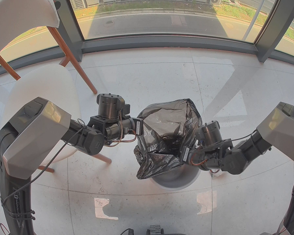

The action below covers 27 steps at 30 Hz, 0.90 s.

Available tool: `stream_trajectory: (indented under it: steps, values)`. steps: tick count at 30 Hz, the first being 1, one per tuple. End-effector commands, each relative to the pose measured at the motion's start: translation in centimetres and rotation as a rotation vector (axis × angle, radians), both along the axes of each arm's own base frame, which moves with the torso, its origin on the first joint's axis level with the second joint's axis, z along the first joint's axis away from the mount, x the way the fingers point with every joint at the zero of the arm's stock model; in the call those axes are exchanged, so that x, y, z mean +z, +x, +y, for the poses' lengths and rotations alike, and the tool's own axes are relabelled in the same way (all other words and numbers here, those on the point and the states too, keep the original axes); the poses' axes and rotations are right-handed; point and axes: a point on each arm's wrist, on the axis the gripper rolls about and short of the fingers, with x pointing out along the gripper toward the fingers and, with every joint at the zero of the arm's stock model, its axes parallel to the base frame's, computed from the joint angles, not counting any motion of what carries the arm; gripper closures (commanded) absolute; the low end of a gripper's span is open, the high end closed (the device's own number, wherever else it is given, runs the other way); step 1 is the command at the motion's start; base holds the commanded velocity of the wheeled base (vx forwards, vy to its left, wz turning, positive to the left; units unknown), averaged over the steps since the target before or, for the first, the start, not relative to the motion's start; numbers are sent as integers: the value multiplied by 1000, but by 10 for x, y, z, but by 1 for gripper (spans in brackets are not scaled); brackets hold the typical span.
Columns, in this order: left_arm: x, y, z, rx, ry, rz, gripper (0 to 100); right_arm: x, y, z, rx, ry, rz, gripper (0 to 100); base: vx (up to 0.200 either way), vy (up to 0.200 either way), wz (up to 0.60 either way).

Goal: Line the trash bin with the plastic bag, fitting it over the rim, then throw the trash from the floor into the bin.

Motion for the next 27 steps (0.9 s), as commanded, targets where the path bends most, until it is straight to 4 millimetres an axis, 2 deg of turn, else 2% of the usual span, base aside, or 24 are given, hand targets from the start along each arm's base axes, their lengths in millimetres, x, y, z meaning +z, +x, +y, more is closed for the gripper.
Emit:
stream_trajectory:
  steps: [1, 3, 9, 19, 27]
  values:
    - [-8, 3, 10, 31, 15, 22, 100, -5, -24, -36, -28, -48, 69, 100, 0, 0, 0]
    - [-8, 2, 10, 36, 21, 24, 100, -11, -24, -46, -51, -51, 82, 100, 0, 0, 0]
    - [-20, -6, 11, 29, 55, 60, 100, -22, -31, -60, -78, -75, 125, 100, 0, 0, 0]
    - [-41, -24, 9, -24, 139, 115, 100, -35, -39, -64, -71, -113, 175, 100, 0, 0, 0]
    - [-39, -22, 6, -50, 169, 80, 100, -48, -32, -71, -96, -132, 198, 100, 0, 0, 0]
